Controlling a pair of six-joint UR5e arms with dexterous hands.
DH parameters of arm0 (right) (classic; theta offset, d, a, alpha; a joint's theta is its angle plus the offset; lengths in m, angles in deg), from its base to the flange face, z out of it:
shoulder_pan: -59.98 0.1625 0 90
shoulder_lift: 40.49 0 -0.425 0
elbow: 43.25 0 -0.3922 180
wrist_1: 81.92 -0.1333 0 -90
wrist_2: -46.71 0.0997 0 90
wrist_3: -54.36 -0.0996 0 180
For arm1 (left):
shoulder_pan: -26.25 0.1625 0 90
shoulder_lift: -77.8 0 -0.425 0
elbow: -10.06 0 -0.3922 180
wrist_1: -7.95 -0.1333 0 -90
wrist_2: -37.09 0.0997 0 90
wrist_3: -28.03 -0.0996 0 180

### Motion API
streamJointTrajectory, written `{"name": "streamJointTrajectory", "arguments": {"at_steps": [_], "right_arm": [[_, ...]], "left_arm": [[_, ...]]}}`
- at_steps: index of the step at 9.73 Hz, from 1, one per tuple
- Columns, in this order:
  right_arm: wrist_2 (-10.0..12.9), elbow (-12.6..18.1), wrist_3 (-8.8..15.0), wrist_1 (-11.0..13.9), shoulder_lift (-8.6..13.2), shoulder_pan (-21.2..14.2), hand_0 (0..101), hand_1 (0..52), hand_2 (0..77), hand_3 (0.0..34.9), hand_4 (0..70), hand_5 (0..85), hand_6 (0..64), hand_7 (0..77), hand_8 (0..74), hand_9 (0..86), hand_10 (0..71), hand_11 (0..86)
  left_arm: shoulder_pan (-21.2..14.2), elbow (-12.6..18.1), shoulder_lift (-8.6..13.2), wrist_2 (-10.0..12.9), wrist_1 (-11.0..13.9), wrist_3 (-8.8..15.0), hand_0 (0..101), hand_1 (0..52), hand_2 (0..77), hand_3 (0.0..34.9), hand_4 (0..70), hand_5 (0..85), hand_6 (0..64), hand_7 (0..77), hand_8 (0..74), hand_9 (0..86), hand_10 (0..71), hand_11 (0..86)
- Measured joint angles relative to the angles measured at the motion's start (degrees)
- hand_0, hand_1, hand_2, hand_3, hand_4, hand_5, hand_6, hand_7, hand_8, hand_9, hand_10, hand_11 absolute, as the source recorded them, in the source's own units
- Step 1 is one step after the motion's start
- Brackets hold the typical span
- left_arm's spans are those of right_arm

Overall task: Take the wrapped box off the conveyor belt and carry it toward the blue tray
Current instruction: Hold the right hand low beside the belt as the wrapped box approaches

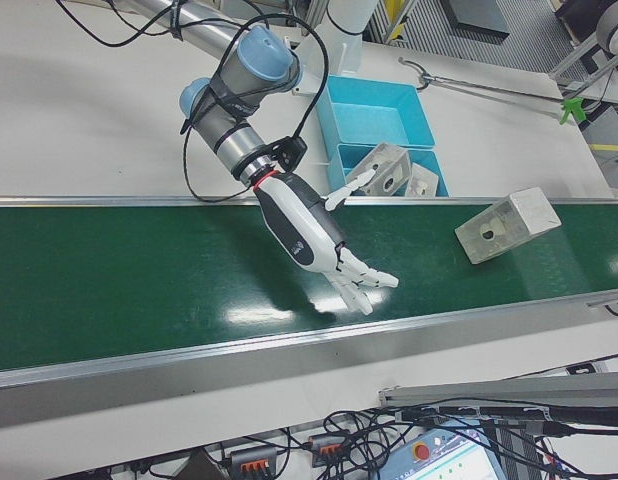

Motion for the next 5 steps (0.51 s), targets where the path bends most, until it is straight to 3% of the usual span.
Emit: {"name": "streamJointTrajectory", "arguments": {"at_steps": [3, 4, 5], "right_arm": [[-0.05, -0.30, 0.14, 0.00, 0.15, -0.05, 45, 8.2, 5.5, 0.1, 12.0, 13.1, 7.6, 19.1, 0.5, 3.3, 0.5, 1.1], [-0.10, -0.31, 0.25, 0.00, 0.15, -0.11, 47, 14.2, 7.1, 0.1, 12.0, 13.1, 7.6, 19.1, 1.1, 3.3, 0.5, 1.1], [-0.16, -0.33, 0.36, 0.00, 0.15, -0.17, 48, 15.8, 9.3, 0.4, 12.0, 13.1, 7.6, 19.1, 1.6, 3.3, 0.5, 1.1]], "left_arm": [[0.00, 0.00, 0.00, 0.00, 0.00, 0.00, 0, 0.0, 0.5, 0.0, 0.0, 1.1, 0.5, 0.5, 0.5, 0.5, 0.5, 0.5], [0.00, 0.00, 0.00, 0.00, 0.00, 0.00, 0, 0.0, 0.5, 0.0, 0.0, 1.1, 0.5, 0.5, 0.5, 0.5, 0.5, 0.5], [0.00, 0.00, 0.00, 0.00, 0.00, 0.00, 0, 0.0, 1.1, 0.0, 0.0, 1.1, 0.5, 0.5, 0.5, 0.5, 0.0, 0.5]]}}
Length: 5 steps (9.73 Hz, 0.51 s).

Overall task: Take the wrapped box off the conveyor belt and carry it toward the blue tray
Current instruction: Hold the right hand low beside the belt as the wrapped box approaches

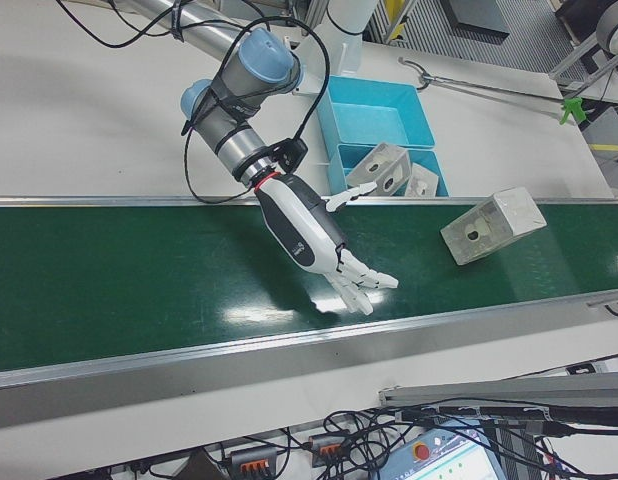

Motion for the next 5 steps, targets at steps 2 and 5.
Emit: {"name": "streamJointTrajectory", "arguments": {"at_steps": [2, 5], "right_arm": [[-0.11, 0.04, 0.17, 0.00, 0.00, -0.08, 48, 13.6, 10.4, 0.2, 11.5, 13.1, 7.1, 18.0, 1.6, 2.7, 0.5, 1.1], [-0.18, 0.07, 0.28, 0.00, -0.05, -0.35, 47, 11.5, 8.7, 0.1, 11.5, 13.1, 7.1, 18.0, 1.6, 2.2, 0.5, 1.6]], "left_arm": [[0.00, 0.00, 0.00, 0.00, 0.00, 0.00, 0, 0.0, 1.1, 0.0, 0.0, 1.1, 0.5, 0.5, 0.5, 0.5, 0.5, 0.5], [0.00, 0.00, 0.00, 0.00, 0.00, 0.00, 0, 0.0, 1.1, 0.0, 0.0, 1.1, 0.5, 0.5, 0.5, 0.5, 0.5, 0.5]]}}
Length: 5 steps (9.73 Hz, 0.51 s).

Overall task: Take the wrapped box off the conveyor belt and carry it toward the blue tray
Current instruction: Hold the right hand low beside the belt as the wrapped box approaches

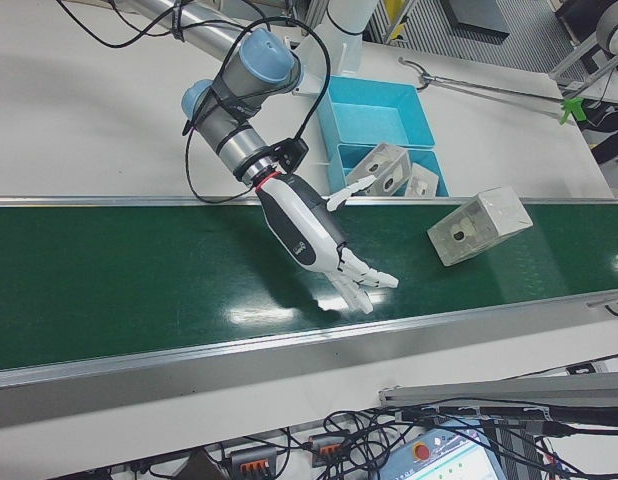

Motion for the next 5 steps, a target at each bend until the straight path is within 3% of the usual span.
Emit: {"name": "streamJointTrajectory", "arguments": {"at_steps": [5], "right_arm": [[0.02, 0.01, 0.36, 0.00, 0.04, -0.40, 47, 10.9, 7.6, 0.2, 10.9, 12.5, 7.1, 18.0, 1.6, 2.2, 0.5, 1.6]], "left_arm": [[0.00, 0.00, 0.00, 0.00, 0.00, 0.00, 0, 0.0, 1.1, 0.0, 0.0, 1.1, 0.5, 0.5, 0.5, 0.5, 0.5, 0.5]]}}
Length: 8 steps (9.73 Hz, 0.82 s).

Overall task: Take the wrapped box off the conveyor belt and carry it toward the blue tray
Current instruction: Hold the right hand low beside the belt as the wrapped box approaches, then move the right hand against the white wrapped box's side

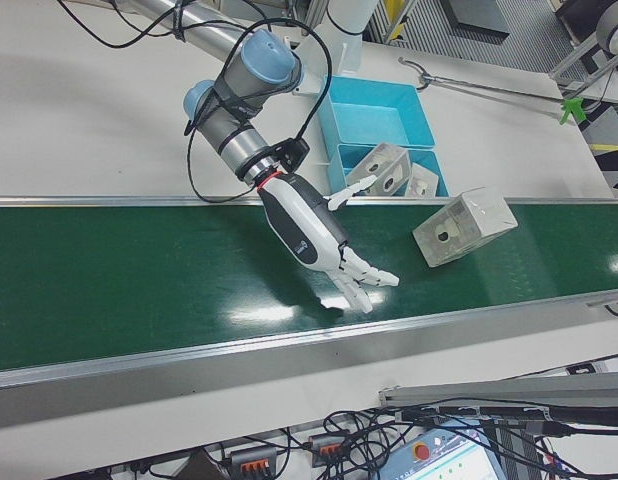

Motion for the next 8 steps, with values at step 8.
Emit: {"name": "streamJointTrajectory", "arguments": {"at_steps": [8], "right_arm": [[0.05, -0.04, 0.16, 0.00, 0.09, -0.46, 47, 12.0, 8.2, 0.2, 11.5, 12.5, 7.1, 18.0, 0.5, 2.2, 0.5, 1.6]], "left_arm": [[0.00, 0.00, 0.00, 0.00, 0.00, 0.00, 0, 0.0, 1.1, 0.0, 0.0, 1.1, 0.5, 0.5, 0.5, 0.5, 0.0, 0.5]]}}
